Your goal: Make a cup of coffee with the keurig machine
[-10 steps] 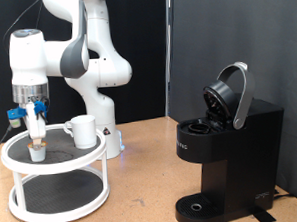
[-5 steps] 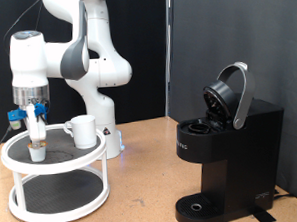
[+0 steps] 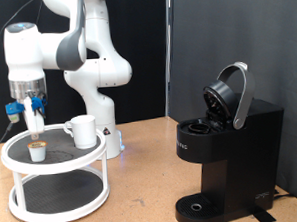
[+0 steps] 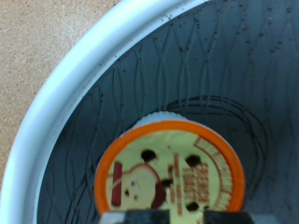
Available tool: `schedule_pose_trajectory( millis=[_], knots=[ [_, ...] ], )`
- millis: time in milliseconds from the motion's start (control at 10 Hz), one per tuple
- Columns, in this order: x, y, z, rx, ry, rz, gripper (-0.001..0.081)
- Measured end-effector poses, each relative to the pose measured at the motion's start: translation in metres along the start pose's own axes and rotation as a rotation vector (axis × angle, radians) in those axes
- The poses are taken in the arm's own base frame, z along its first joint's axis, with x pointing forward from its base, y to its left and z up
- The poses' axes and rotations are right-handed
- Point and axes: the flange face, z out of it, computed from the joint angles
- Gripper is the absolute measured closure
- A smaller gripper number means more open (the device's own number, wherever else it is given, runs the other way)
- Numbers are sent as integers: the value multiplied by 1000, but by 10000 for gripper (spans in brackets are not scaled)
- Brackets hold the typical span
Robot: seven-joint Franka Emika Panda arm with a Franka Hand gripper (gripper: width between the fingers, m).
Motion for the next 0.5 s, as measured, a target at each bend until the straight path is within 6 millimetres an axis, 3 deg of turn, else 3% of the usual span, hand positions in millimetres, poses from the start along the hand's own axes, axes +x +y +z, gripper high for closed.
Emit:
schedule_pose_trajectory(
  millis=[200, 500],
  knots=[
    [2, -1, -14, 6, -10, 1, 804],
    [2, -1, -17, 23, -13, -2, 806]
  ],
)
